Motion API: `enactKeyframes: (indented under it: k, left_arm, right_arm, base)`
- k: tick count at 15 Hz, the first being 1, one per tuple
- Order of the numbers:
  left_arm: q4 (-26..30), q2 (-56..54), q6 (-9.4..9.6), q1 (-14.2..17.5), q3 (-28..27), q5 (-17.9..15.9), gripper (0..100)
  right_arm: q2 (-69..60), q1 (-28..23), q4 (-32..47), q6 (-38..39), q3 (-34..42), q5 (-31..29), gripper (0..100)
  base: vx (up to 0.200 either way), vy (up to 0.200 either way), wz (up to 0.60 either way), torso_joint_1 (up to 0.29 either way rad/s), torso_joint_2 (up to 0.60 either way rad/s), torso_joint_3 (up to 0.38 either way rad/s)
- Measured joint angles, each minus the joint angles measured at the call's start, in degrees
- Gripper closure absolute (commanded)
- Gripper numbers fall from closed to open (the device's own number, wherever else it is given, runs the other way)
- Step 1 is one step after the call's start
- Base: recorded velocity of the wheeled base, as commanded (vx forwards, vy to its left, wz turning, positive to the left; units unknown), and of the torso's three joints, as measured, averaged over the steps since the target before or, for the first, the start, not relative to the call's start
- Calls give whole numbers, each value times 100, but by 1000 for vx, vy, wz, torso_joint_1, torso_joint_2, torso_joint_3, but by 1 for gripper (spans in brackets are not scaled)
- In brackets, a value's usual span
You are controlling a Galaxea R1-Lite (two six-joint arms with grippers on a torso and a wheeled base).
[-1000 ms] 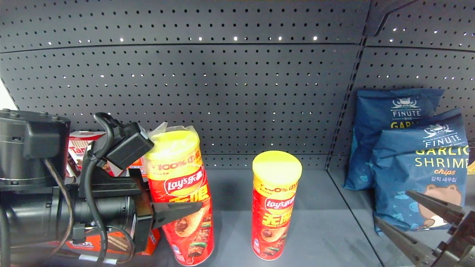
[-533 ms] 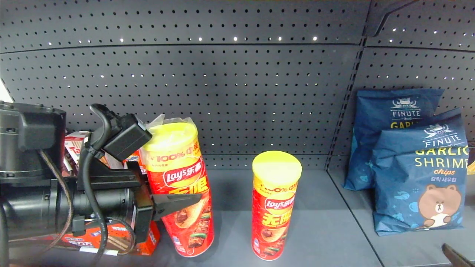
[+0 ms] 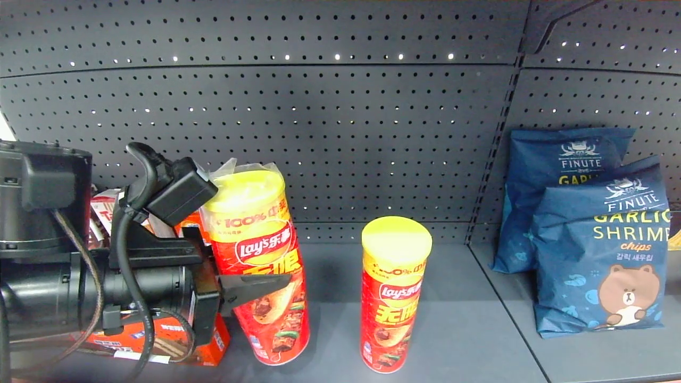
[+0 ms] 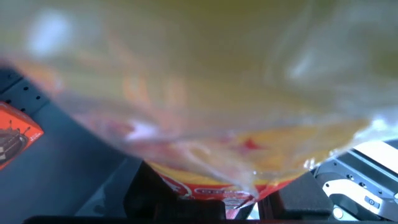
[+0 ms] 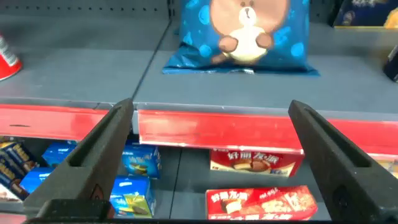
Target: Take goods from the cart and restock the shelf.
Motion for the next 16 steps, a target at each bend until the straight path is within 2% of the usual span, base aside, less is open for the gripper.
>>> enactKeyframes:
  k: [4, 6, 8, 9, 10, 11, 13, 16]
  left_arm:
    - [-13, -1, 0, 28, -179, 9, 100]
    - [-413, 7, 1, 63, -256, 88, 100]
    - [-479, 55, 52, 111, -339, 140, 100]
    - [-488, 138, 245, 127, -430, 140, 100]
    - [-490, 252, 527, 138, -527, 121, 100]
    - [-484, 399, 672, 171, -651, 77, 100]
    - [-485, 750, 770, 221, -997, -156, 100]
    - [-266, 1413, 781, 328, -1766, -525, 100]
  right_arm:
    - [-155, -15, -23, 2, 0, -11, 0]
    - [-171, -17, -23, 5, 0, -9, 0]
    - [-180, -17, -23, 5, 0, -6, 0]
    - [-182, -22, -26, 5, 0, -6, 0]
    - [-182, -20, -21, 5, 0, -9, 0]
    - [-182, -20, -21, 5, 0, -6, 0]
    - [-184, -15, -23, 5, 0, -9, 0]
    - [-184, -17, -23, 5, 0, -6, 0]
  base:
    - [0, 0, 0, 0, 0, 0]
    - [0, 0, 0, 0, 0, 0]
    - [0, 0, 0, 0, 0, 0]
    - [0, 0, 0, 0, 0, 0]
    - [0, 0, 0, 0, 0, 0]
    - [0, 0, 0, 0, 0, 0]
    - [0, 0, 0, 0, 0, 0]
    - [0, 0, 0, 0, 0, 0]
